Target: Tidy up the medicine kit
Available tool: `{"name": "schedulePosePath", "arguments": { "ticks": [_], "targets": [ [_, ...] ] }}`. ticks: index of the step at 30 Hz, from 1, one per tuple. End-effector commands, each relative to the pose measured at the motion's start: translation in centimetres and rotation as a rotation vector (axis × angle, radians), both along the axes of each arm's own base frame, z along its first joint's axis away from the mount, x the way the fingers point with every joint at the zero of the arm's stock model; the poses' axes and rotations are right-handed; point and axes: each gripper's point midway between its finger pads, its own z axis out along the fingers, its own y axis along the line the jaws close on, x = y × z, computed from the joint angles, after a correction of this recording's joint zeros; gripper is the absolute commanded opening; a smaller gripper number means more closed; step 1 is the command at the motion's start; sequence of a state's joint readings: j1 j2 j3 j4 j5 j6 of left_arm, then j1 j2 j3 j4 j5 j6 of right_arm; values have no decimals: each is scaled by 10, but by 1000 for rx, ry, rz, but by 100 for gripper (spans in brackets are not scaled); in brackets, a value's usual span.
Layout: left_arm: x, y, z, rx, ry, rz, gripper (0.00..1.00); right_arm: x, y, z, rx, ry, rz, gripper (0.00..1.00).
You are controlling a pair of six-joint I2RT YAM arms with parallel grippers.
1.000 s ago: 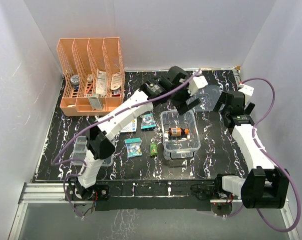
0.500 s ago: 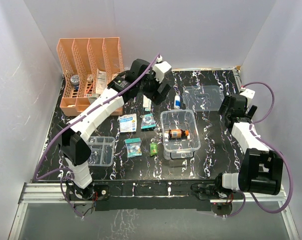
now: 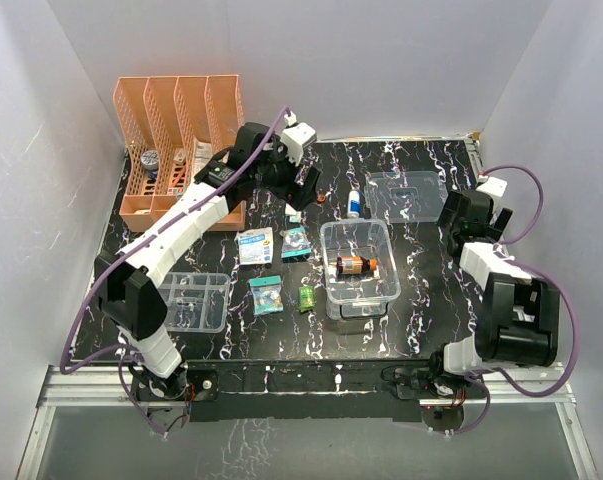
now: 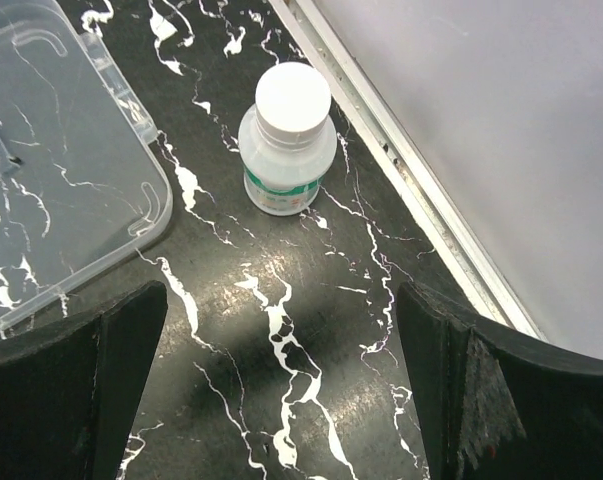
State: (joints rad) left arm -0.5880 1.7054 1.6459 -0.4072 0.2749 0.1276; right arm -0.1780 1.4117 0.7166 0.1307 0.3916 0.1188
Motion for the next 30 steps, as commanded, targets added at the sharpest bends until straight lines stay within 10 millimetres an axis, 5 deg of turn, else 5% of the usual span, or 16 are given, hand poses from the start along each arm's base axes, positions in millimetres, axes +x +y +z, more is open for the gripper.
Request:
{"name": "schedulePosePath", "arguments": {
  "ticks": [1,20,30],
  "targets": [
    [-13,2,36,-99,-36,-26,99,20,-13,14,-49,-68,-16,98],
    [-21,10,16,-147,4,-46,99,33,-28,-6,-85,-104,-40,98],
    [-18,14,15,-145,-1,-46,99,56,-36,-14,-85,-64,-51,97]
  ]
}}
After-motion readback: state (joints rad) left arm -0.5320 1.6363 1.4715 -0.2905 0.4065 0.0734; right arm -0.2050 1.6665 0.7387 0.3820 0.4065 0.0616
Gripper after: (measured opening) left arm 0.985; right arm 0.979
